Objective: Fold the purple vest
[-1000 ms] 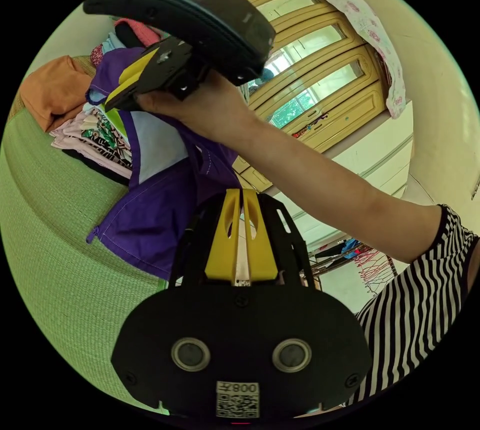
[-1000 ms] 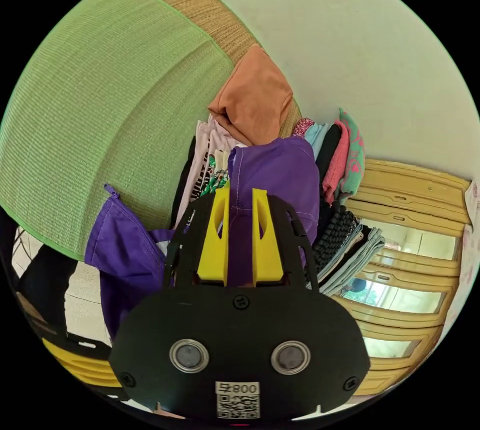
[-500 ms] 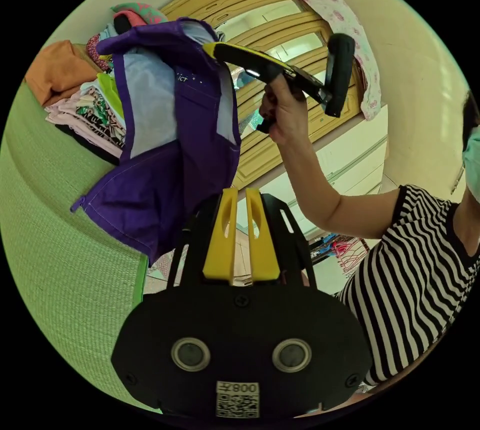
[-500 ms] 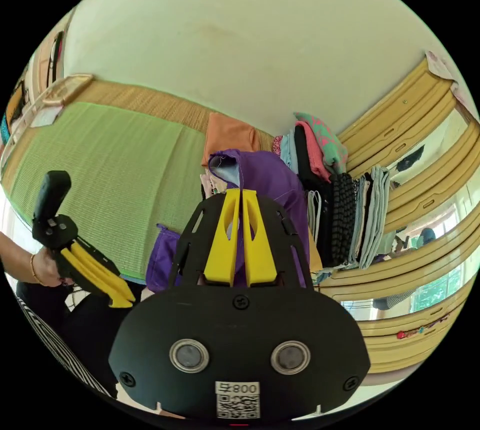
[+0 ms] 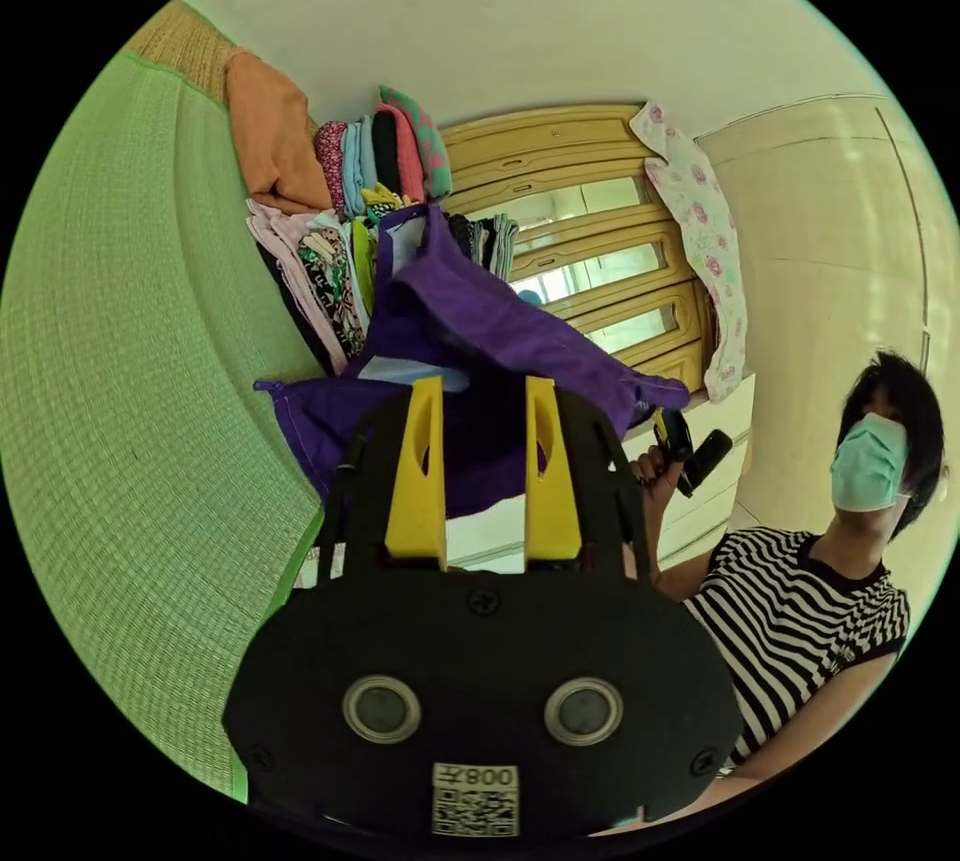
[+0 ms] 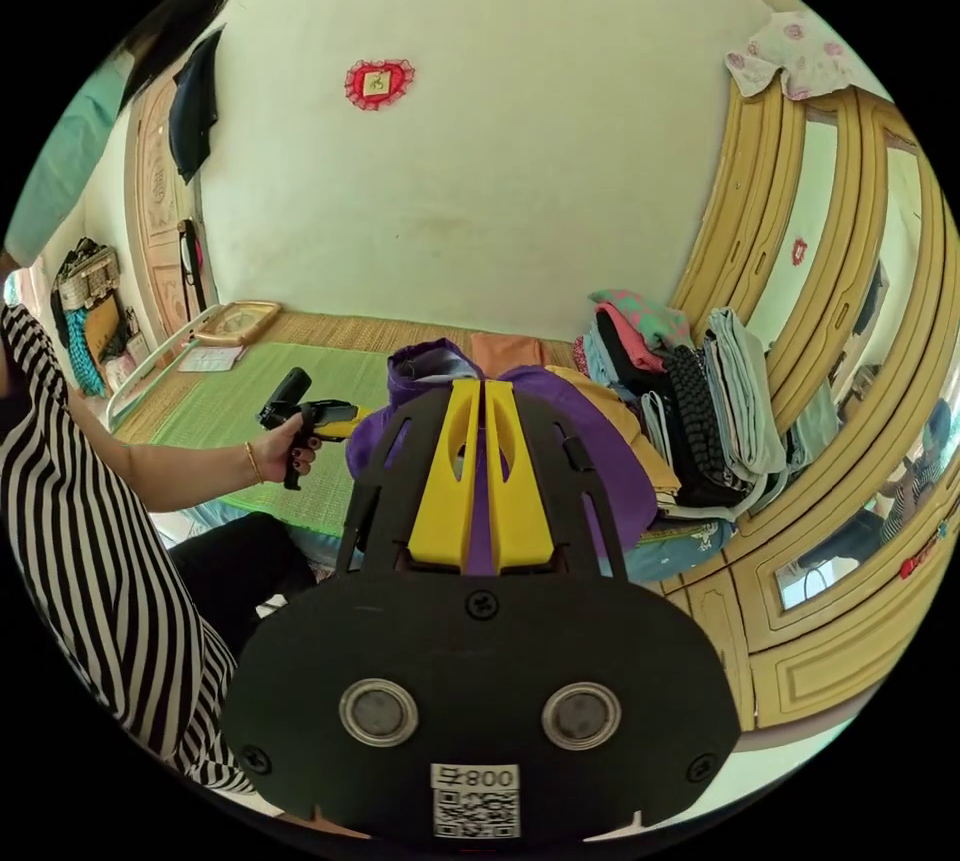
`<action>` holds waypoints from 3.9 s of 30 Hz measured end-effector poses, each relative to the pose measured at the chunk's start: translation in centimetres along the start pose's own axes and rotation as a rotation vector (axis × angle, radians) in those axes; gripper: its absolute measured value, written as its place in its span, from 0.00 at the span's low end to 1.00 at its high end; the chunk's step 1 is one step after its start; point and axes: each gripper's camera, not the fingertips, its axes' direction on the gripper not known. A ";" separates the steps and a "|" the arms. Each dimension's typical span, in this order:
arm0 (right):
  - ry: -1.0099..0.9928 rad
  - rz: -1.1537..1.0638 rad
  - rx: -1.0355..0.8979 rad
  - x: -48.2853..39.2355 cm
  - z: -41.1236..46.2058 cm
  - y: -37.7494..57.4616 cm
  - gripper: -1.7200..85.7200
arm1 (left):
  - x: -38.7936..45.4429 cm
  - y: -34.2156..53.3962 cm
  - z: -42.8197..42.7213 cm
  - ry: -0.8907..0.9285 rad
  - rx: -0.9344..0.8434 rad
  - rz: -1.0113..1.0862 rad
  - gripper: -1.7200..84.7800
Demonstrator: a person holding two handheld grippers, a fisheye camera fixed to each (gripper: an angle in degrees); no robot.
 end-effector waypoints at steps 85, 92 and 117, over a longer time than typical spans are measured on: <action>-0.444 -0.218 0.682 18.6 -24.9 8.7 0.02 | 27.9 73.4 -68.8 -0.248 0.586 1.302 0.03; -0.459 -0.204 0.635 13.6 -17.5 5.2 0.02 | 24.3 70.8 -70.6 -0.274 0.594 1.246 0.03; -0.469 0.117 -0.468 -9.0 70.3 -21.3 0.06 | -21.8 26.7 -77.9 -0.702 0.567 0.111 0.07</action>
